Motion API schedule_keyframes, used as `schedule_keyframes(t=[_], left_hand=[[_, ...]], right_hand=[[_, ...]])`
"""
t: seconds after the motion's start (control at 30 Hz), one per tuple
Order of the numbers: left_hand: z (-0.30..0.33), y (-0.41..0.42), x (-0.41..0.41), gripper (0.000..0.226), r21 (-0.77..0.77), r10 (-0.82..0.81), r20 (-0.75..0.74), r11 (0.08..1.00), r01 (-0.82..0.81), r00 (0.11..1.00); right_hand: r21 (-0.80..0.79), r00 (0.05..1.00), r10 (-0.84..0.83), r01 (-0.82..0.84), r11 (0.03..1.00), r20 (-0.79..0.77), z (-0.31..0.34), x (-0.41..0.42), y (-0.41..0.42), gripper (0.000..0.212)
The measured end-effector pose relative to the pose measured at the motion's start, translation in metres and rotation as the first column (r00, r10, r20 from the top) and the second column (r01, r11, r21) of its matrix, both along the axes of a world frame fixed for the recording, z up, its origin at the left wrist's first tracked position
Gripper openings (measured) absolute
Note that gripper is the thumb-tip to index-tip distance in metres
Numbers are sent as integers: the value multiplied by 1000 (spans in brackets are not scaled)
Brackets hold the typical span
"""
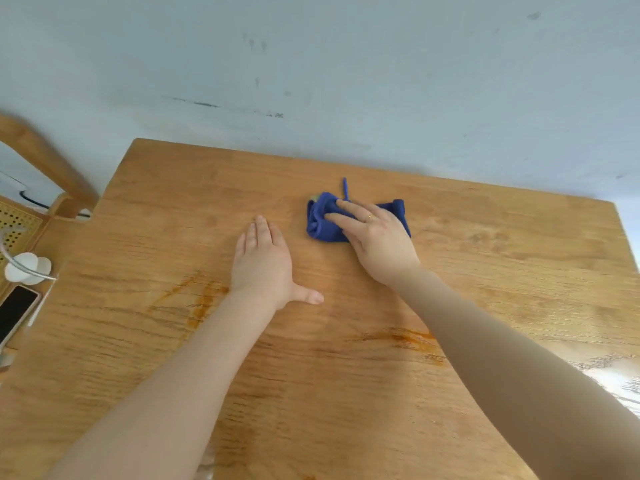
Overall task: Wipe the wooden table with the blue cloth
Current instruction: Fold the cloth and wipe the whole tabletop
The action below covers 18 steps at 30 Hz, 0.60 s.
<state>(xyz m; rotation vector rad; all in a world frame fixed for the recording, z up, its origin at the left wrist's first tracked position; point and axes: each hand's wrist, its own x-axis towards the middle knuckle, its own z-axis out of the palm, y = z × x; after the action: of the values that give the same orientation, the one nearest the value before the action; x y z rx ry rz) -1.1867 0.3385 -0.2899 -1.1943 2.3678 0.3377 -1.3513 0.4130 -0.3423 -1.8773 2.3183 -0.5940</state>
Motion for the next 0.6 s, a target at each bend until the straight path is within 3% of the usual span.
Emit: schedule_keyframes(t=[0.17,0.27,0.43,0.53,0.6], left_hand=[[-3,0,5,141,13,0,-26,1000,0,1000],[-1,2,7,141,12,-4,-41,1000,4,999],[1,5,6,139,29,29,-68,999,-27,997],[0,4,5,139,31,38,-67,999,-36,997],[1,2,3,139,30,39,-54,999,-38,998]], right_hand=[[93,930,-338,352,931,-142,3,-59,-32,37],[133,911,-398,410,902,-107,10,-56,-34,38],[63,990,-127,123,990,59,12,1,28,44],[29,991,119,-121,992,54,10,3,50,42],[-8,992,107,-107,994,68,8,-20,32,43]])
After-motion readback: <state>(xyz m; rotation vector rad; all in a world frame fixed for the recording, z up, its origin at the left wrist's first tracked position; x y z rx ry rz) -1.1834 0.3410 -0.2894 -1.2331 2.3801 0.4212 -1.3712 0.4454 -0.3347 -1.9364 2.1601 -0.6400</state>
